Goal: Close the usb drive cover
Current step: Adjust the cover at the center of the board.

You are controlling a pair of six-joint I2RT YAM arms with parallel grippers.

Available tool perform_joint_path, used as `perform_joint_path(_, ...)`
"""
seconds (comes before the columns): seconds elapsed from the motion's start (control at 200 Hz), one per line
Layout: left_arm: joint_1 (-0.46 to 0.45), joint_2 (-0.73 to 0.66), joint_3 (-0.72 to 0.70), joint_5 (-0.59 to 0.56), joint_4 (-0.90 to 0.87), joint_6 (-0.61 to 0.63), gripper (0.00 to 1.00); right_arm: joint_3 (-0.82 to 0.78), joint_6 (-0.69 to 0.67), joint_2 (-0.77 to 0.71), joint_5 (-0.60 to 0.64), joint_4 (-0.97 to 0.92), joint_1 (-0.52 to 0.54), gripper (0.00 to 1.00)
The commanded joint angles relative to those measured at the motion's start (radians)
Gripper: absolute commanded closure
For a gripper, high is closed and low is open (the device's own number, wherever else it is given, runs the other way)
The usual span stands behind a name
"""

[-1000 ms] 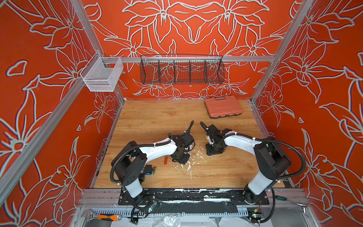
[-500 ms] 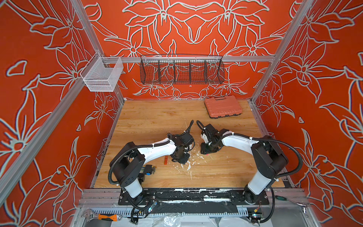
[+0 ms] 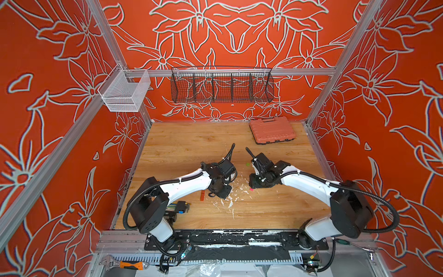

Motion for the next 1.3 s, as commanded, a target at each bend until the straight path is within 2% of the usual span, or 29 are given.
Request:
perform_joint_path(0.0, -0.006, -0.038, 0.007, 0.011, -0.018, 0.01, 0.92, -0.029, 0.087, 0.055, 0.012, -0.045, 0.03, 0.5)
perform_joint_path(0.295, -0.006, -0.072, -0.009, 0.002, -0.016, 0.008, 0.92, 0.019, 0.064, 0.168, -0.016, 0.033, 0.043, 0.48)
perform_joint_path(0.495, -0.006, -0.077, -0.02, -0.003, -0.012, 0.005, 0.92, 0.077, 0.024, 0.224, 0.015, 0.019, 0.044, 0.48)
perform_joint_path(0.771, -0.006, -0.079, -0.017, -0.007, -0.013, 0.005, 0.92, 0.087, 0.005, 0.247, -0.104, 0.14, 0.057, 0.49)
perform_joint_path(1.291, -0.006, -0.122, -0.035, -0.032, -0.012, -0.011, 0.92, 0.22, -0.064, 0.394, -0.055, 0.142, 0.07, 0.49)
